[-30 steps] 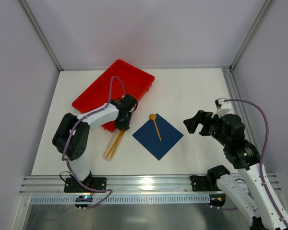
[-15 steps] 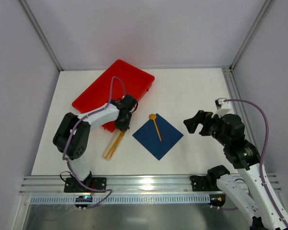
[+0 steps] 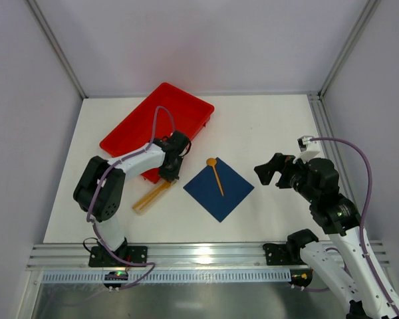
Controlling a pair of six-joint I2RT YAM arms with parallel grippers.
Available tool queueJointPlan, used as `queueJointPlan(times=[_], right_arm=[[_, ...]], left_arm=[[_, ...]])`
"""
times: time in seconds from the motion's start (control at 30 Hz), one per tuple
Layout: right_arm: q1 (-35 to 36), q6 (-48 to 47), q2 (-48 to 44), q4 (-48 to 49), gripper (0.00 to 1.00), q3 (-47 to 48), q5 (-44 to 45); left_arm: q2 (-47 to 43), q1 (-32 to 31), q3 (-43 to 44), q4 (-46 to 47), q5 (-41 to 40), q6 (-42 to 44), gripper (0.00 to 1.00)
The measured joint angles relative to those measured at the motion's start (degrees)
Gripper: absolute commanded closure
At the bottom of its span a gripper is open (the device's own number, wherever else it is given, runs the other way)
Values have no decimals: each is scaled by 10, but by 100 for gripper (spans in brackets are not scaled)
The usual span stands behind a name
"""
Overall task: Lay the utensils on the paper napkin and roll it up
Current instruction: Pick up the utensils from the container, then place the utensils on the napkin.
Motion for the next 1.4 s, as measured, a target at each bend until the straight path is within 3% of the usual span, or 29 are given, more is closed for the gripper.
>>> queueJointPlan(times=[0.53,1.0,1.2,1.4], right_arm=[[0,-3,0,-6,0,0,0],[0,-3,0,-8,0,0,0],[0,2,6,-7,0,0,-1],[0,6,29,-5,0,0,-1]], left_arm=[[-4,0,45,-57,-6,-15,100],[-81,0,107,-90,38,-90,100],[-90,0,103,16,144,-204,100],[-33,-10,100,154,196,-316,100]])
